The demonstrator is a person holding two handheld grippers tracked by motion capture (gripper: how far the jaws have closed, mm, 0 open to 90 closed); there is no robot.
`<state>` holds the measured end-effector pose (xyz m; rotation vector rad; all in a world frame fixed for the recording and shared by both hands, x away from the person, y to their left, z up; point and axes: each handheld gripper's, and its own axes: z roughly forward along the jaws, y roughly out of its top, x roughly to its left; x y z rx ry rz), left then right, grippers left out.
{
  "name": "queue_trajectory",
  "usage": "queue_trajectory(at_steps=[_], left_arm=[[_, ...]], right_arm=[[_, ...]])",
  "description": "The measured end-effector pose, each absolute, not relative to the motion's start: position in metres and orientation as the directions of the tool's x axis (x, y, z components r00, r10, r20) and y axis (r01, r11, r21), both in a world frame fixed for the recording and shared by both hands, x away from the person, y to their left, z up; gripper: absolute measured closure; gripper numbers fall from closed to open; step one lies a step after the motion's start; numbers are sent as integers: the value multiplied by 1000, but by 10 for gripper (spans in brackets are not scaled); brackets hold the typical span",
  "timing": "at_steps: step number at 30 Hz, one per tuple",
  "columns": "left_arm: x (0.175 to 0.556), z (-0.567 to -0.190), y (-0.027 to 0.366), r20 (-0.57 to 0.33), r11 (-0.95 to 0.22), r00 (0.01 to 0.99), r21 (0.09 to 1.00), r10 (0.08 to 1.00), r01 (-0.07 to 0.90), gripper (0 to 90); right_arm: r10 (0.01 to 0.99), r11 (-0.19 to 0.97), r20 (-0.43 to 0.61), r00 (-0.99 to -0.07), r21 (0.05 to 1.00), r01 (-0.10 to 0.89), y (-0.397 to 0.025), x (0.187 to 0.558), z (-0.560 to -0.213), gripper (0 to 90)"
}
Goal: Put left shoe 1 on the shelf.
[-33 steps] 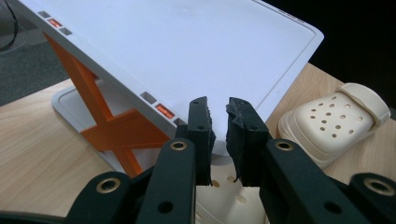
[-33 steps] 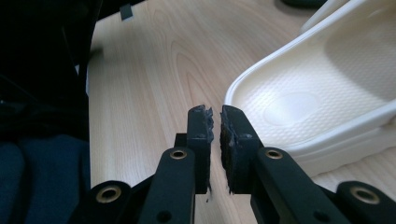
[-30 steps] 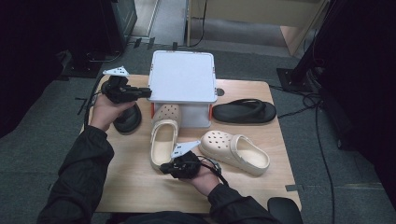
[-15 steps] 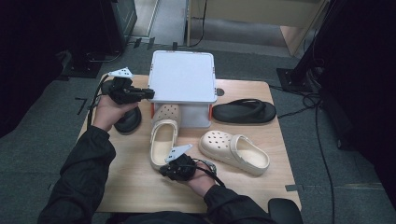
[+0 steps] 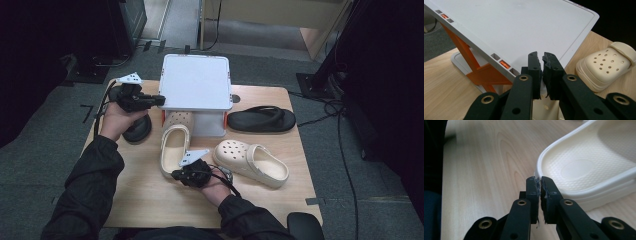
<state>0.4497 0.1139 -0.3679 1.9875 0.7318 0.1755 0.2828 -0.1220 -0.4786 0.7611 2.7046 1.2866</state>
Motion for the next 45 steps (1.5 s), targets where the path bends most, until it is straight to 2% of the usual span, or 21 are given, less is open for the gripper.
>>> queue_trajectory(at_steps=[10,22,26,34,45], left_arm=[[450,-368,114,-175,-345,809,839,561,420,854],[449,-368,113,-161,-355,808,837,567,416,889],[450,-368,114,-175,-348,807,836,565,424,889],[450,-368,114,-186,-340,805,836,564,431,890],[451,-369,115,-192,-335,804,836,563,435,890]], right_arm=[[434,555,173,-884,722,414,-116,281,-487,867],[464,605,38,-885,716,348,-108,281,-491,892],[475,568,89,-875,729,383,-115,290,-488,895],[516,540,79,-853,744,395,-119,305,-484,893],[549,501,122,-827,744,443,-119,338,-480,894]])
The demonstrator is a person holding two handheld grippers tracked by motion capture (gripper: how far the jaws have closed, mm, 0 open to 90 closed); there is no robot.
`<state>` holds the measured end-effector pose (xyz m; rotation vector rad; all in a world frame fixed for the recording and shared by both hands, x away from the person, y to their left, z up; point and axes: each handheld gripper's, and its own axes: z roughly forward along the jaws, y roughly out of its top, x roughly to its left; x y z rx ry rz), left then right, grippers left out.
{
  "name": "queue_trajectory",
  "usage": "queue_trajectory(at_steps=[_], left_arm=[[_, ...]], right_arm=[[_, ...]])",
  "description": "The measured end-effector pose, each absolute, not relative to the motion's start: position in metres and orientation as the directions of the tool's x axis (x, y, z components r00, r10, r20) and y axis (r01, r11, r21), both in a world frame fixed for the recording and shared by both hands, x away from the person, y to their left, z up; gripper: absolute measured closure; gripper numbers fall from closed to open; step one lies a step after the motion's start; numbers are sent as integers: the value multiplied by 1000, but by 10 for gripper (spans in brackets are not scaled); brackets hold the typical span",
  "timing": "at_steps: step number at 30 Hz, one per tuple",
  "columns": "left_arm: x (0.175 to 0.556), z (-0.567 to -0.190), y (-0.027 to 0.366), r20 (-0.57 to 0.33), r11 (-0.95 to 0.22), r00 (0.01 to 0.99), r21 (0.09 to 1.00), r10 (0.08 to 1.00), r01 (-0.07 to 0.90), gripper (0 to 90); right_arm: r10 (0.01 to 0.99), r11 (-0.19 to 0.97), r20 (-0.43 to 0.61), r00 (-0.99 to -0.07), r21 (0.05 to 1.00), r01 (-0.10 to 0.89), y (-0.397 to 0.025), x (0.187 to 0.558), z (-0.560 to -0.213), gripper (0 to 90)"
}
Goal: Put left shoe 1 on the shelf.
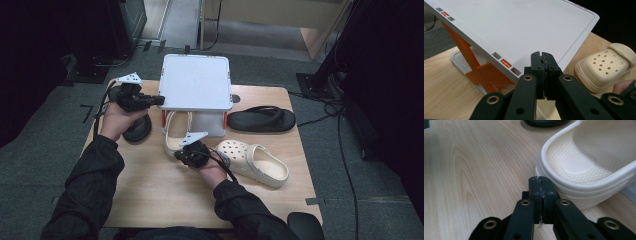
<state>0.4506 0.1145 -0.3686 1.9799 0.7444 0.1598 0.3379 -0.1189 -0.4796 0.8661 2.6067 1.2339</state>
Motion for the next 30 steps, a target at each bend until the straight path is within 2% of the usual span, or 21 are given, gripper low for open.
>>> queue_trajectory(at_steps=[9,17,30], left_arm=[[451,-369,114,-198,-333,804,836,560,437,890],[451,-369,114,-208,-331,806,834,554,442,890],[451,-369,114,-215,-326,805,833,552,447,891]], right_arm=[[576,505,88,-813,744,438,-117,357,-477,875],[589,496,92,-803,744,449,-111,377,-475,884],[617,450,126,-777,754,479,-106,403,-477,844]])
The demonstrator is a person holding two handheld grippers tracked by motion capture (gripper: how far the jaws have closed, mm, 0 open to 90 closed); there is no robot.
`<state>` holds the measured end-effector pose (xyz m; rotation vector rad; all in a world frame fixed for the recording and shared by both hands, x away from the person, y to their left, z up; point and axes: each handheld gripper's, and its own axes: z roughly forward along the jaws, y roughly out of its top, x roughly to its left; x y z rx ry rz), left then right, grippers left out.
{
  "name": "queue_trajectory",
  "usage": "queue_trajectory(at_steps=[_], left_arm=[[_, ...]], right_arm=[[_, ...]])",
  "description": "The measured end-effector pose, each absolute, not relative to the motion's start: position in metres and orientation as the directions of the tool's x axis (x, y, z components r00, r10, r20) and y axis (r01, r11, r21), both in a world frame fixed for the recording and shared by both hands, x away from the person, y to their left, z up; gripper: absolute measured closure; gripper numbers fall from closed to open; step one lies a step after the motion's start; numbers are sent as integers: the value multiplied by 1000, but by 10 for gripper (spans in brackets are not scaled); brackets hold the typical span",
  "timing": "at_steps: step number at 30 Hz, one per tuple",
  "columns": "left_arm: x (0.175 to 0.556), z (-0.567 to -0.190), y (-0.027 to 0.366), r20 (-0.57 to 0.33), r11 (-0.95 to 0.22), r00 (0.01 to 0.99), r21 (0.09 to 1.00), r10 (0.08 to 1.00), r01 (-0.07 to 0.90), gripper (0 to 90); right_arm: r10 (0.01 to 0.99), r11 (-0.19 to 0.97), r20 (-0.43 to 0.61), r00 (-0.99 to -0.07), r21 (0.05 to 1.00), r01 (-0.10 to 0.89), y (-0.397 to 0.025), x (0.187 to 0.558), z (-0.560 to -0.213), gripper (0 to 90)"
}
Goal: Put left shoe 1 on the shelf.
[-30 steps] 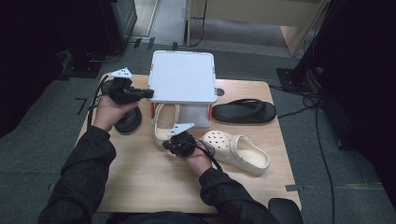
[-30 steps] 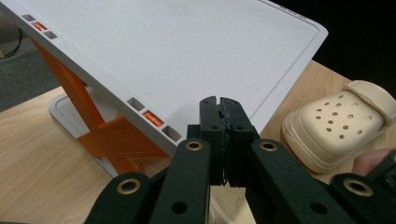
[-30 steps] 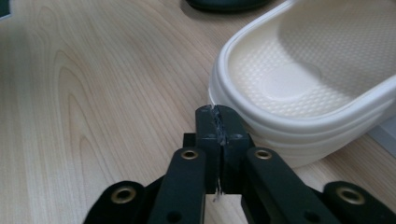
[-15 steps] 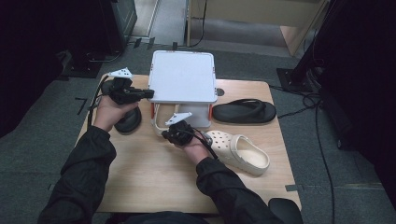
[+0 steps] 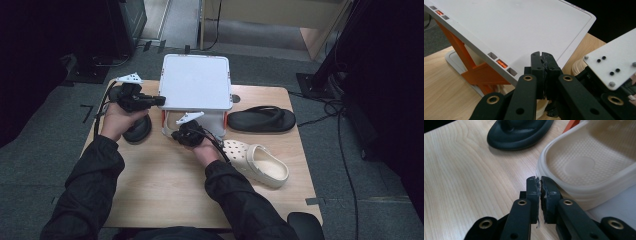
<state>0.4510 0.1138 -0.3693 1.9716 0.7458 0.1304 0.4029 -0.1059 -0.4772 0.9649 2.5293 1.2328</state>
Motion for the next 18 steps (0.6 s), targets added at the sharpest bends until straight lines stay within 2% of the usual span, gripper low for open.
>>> queue_trajectory(at_steps=[5,11,18], left_arm=[[452,-369,115,-239,-317,800,827,551,465,871],[451,-368,115,-224,-321,798,829,559,457,823],[451,-368,114,-230,-317,796,828,561,463,810]], right_arm=[[604,436,188,-775,736,518,-110,398,-474,810],[546,447,207,-812,748,491,-123,378,-454,731],[515,444,197,-834,771,457,-151,359,-431,665]])
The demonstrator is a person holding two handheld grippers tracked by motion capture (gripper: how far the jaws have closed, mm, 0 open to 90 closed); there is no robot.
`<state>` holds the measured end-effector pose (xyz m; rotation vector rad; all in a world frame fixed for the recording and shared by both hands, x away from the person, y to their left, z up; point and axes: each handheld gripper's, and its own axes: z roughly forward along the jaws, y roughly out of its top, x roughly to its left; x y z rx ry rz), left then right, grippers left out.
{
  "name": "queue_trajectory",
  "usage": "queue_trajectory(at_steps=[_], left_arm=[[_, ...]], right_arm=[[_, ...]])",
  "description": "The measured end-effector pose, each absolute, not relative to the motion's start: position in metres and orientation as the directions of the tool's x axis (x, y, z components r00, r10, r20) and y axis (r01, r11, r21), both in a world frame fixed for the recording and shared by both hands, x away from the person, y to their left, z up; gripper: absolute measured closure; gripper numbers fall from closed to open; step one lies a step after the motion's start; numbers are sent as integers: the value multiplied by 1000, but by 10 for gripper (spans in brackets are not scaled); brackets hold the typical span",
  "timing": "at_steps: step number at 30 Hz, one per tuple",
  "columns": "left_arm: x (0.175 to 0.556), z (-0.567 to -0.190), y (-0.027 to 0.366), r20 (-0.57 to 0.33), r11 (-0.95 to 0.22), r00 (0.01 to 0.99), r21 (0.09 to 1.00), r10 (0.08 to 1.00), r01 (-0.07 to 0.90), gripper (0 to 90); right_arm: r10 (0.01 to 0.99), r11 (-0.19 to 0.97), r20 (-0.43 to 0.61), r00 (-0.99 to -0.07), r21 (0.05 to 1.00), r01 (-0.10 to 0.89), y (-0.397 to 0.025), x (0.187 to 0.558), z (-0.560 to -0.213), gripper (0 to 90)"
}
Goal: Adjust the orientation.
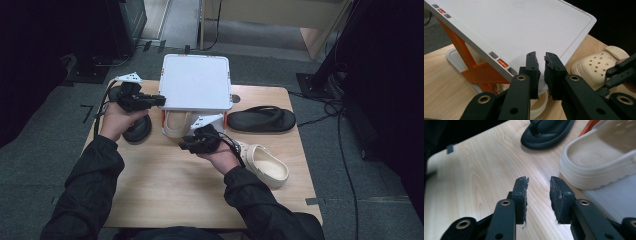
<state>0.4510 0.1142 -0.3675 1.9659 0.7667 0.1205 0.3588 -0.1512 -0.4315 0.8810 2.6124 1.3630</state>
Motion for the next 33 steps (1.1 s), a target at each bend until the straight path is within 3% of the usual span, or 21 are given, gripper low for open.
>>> queue_trajectory(at_steps=[18,33], left_arm=[[448,-365,112,-232,-327,797,821,558,468,718],[448,-366,111,-234,-325,801,824,551,464,670]], right_arm=[[544,421,154,-825,800,427,-230,340,-408,611],[647,378,122,-753,805,456,-306,324,-409,588]])
